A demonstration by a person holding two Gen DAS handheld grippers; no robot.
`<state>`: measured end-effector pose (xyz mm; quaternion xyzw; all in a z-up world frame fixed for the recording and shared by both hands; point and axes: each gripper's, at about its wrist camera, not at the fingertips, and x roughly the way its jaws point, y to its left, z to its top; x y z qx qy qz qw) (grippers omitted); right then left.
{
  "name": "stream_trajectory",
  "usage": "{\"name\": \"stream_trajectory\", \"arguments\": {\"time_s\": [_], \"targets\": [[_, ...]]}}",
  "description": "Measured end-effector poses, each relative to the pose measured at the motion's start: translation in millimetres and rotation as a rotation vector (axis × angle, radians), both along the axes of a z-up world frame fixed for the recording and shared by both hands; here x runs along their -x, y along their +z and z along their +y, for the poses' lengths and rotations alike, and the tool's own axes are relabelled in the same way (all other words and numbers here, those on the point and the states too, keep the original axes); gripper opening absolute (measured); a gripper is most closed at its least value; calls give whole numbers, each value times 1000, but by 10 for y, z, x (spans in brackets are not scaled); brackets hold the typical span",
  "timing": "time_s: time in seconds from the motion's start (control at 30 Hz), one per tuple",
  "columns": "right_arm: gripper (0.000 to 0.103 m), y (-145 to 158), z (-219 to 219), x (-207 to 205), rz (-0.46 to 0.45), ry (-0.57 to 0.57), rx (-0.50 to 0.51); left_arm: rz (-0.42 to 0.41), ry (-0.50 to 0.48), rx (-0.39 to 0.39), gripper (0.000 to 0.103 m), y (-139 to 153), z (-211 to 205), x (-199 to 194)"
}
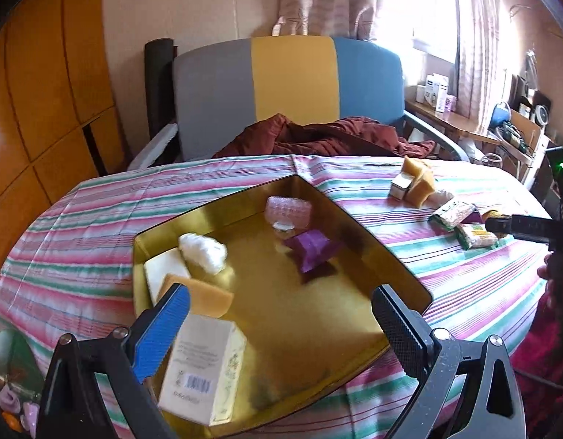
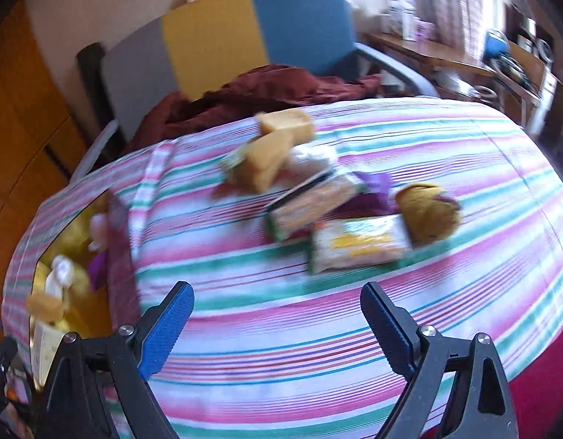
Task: Organize objects
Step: 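Move both tools back from the gold tray to the pile of items, then grasp the second yellow sponge with the left tool while the right tool grasps the WEIDAN packet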
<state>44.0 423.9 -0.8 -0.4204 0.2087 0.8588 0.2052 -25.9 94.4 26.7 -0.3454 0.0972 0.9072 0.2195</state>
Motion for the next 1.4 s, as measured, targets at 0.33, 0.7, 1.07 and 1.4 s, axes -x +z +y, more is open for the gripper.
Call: {"name": "stream_trajectory", "arguments": {"time_s": [0.33,0.7,1.07,1.4], "targets": [[94,63,598,29,-3,-89,-36,-32,-93,-1,100,30,503,112],[94,-185,1206,-184,78,-278,152,-100,-174,-1,98,-30,1123,296],[94,-253,1287,-242,108,-288,266,-138,-293,52,76,-106,1961,456],[94,-307,1293,-224,117,-252,335,-192,-332,108,60,-346,2761,854]]}}
